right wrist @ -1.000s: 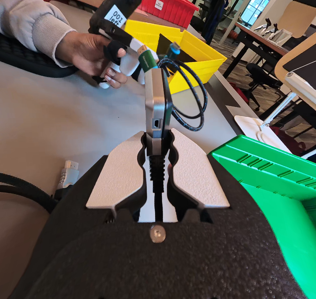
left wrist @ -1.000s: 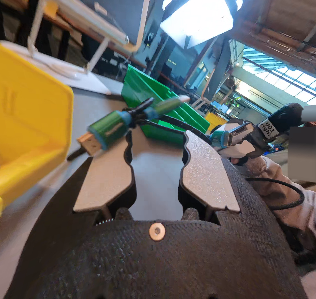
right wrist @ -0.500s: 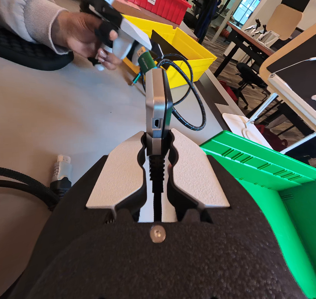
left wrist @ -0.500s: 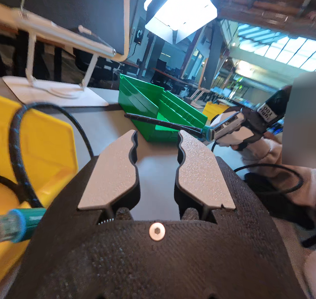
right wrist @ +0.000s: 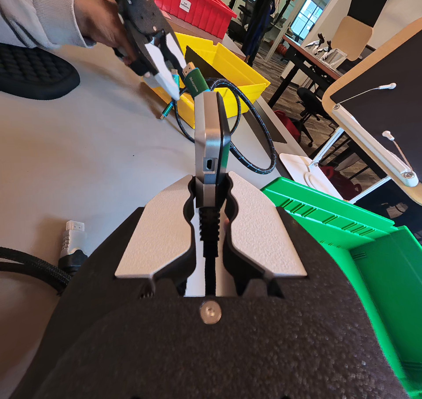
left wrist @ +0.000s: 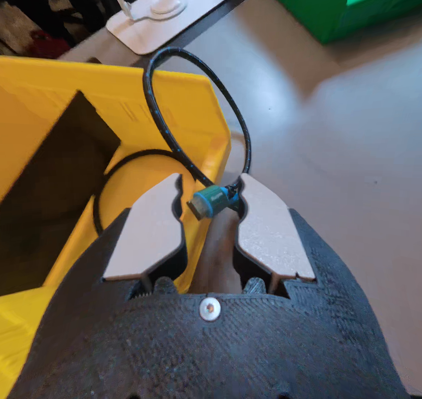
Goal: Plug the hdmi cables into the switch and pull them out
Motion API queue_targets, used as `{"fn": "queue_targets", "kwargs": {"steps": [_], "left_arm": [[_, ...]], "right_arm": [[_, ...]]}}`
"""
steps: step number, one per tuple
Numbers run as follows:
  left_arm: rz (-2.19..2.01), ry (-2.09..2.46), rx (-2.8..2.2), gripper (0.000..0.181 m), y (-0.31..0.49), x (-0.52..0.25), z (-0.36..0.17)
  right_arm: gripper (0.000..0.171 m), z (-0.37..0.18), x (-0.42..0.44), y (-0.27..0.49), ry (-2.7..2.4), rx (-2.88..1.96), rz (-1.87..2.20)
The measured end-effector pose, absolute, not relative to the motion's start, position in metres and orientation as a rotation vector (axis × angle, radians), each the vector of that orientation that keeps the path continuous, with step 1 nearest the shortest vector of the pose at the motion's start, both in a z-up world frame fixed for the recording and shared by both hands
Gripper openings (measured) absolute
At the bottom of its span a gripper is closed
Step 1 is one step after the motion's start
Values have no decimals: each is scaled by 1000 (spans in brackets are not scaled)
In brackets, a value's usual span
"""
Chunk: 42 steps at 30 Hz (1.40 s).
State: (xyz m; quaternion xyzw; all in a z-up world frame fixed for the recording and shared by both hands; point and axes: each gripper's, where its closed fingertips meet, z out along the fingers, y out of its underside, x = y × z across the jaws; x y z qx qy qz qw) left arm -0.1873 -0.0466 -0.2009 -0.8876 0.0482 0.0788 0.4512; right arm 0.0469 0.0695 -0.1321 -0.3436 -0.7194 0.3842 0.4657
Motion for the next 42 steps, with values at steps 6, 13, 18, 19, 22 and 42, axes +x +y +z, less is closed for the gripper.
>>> {"fn": "queue_targets", "kwargs": {"steps": [6,13,18,19,22,42], "left_arm": [[417,293,-2146,9,-51,-176,-168],[236,511,-2145,7,-50,-96,-158],[-143,784,-2150,28,-52,7,-186],[-232,840,-2122,28,-55,26,-186],[-416,972,-1982,36,-63,55,-172],[-271,2129,-2080,14,-67,55,-261]], "right_arm": [[23,-132,47,75,-1749,-855,943],[23,-144,44,72,-1819,-832,800],[23,-136,43,78,-1775,-870,821],[23,-134,44,79,-1764,-873,831],[23,-132,45,81,-1750,-883,845],[23,-119,50,101,-1635,-944,930]]}}
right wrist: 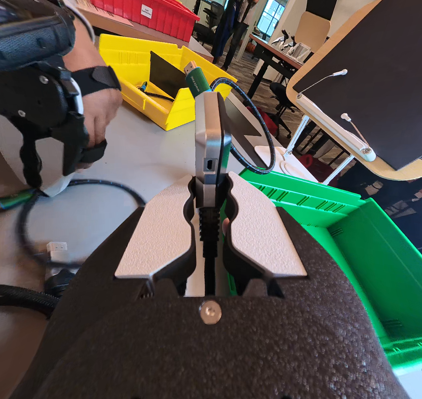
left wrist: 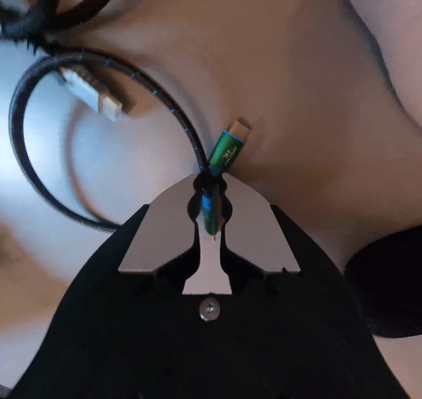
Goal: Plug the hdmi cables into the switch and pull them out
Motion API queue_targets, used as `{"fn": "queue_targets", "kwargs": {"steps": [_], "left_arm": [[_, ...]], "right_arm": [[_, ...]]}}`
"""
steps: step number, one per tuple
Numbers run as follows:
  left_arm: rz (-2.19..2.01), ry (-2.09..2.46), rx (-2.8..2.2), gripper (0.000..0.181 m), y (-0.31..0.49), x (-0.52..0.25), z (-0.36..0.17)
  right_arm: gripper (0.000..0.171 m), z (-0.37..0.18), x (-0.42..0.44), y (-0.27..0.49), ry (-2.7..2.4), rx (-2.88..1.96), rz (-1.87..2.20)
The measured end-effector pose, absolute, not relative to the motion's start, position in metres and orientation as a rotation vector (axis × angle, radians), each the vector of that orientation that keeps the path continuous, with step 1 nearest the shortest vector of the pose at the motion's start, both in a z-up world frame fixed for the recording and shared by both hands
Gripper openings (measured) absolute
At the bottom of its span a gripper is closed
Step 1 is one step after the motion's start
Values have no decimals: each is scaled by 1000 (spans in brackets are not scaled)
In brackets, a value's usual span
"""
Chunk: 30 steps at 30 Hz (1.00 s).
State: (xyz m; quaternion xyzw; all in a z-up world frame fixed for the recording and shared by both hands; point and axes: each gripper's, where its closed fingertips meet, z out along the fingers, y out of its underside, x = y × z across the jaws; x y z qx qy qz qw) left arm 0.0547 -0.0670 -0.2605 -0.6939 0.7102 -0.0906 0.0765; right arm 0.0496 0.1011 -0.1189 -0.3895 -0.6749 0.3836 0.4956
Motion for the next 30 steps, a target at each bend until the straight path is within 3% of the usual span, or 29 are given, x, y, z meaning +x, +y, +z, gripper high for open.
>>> {"fn": "queue_targets", "kwargs": {"steps": [4,6,13,30], "left_arm": [[-369,1257,-2572,12,-50,48,-256],[-438,1061,-2613,13,-54,41,-255],[-117,1375,-2416,37,-62,20,-258],[-39,2142,-2022,60,-48,31,-249]], "right_arm": [[23,-114,52,108,-1606,-956,901],[23,-111,51,111,-1591,-959,909],[23,-111,49,108,-1601,-958,899],[23,-112,53,110,-1597,-958,925]]}}
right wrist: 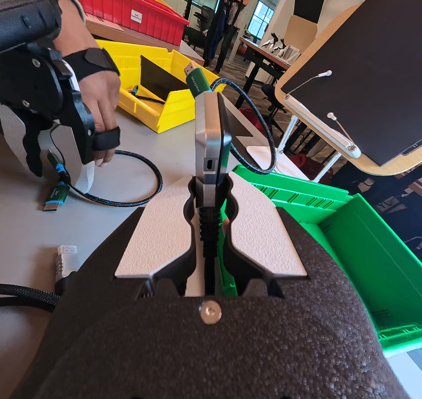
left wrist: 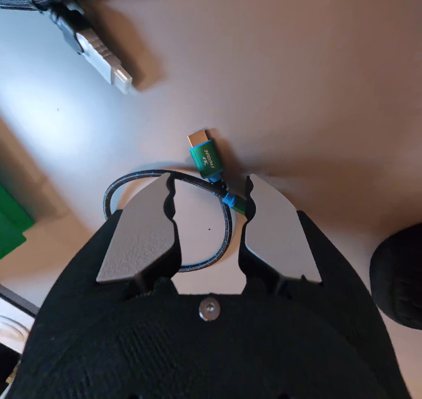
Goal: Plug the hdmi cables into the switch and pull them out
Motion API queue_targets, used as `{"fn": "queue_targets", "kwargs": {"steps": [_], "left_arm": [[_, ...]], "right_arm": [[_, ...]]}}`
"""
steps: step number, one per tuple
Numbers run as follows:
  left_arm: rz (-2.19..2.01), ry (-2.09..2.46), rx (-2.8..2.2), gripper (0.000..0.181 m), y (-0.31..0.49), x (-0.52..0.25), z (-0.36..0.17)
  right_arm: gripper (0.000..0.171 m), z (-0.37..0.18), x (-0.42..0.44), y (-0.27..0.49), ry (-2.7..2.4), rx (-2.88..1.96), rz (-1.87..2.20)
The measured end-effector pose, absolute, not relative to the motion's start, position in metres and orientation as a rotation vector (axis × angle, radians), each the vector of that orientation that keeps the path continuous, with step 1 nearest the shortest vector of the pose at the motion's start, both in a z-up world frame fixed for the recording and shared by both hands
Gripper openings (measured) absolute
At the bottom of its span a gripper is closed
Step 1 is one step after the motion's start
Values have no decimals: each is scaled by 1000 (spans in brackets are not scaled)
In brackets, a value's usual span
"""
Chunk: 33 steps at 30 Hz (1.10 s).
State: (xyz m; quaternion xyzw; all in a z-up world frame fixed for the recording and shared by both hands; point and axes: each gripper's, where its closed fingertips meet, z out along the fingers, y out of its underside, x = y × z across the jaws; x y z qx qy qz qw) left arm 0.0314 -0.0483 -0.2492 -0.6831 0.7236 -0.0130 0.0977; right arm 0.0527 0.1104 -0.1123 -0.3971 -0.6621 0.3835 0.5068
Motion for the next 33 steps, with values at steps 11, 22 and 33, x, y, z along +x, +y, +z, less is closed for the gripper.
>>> {"fn": "queue_targets", "kwargs": {"steps": [11,22,33], "left_arm": [[-4,2195,-2012,41,-40,21,-256],[-60,2339,-1792,44,-50,15,-256],[-202,1933,-1982,35,-41,25,-255]], "right_arm": [[23,-114,54,110,-1603,-954,922],[23,-115,54,107,-1615,-943,942],[23,-132,62,87,-1819,-871,876]]}}
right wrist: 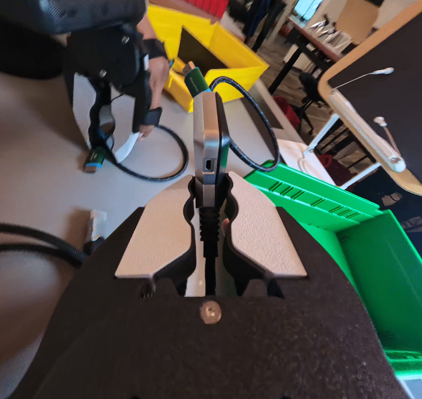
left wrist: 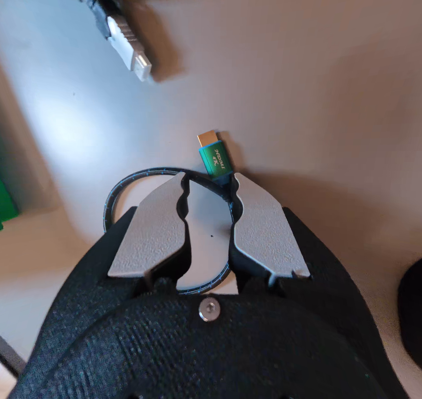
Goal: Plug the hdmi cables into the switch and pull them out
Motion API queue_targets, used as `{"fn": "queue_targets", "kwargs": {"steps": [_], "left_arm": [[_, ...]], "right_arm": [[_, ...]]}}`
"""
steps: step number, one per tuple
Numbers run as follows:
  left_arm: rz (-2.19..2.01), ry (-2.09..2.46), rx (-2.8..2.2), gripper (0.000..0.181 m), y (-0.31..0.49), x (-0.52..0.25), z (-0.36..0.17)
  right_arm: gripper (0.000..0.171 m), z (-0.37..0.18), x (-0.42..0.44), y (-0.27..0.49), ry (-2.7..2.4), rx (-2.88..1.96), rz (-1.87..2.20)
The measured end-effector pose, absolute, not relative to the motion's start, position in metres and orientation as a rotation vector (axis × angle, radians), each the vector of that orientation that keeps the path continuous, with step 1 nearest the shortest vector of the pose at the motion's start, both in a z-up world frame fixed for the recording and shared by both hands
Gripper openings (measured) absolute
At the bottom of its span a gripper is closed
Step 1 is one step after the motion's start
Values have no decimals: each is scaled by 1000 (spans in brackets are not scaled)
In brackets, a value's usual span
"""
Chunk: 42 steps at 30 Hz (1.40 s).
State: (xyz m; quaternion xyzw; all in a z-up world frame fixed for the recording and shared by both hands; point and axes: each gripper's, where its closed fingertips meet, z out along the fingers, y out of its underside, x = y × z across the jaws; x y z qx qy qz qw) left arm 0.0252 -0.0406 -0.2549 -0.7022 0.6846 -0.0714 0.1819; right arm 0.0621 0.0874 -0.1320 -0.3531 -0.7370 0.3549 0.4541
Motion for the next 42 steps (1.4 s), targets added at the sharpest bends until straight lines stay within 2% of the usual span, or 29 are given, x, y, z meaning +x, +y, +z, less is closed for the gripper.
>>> {"fn": "queue_targets", "kwargs": {"steps": [8,13,16,22,32,42], "left_arm": [[-110,1768,-1932,34,-39,26,-252],[61,1965,-1779,35,-40,29,-251],[71,2080,-1755,28,-44,30,-253],[-21,2127,-1967,21,-49,24,-257],[-137,1744,-2486,20,-52,16,-260],[-263,1342,-2429,18,-57,4,-259]], "right_arm": [[23,-178,83,84,-2196,-784,256],[23,-182,73,78,-2190,-773,283],[23,-182,70,78,-2178,-779,308],[23,-188,72,81,-2180,-795,315],[23,-185,73,81,-2155,-792,363],[23,-182,71,81,-2115,-766,414]]}}
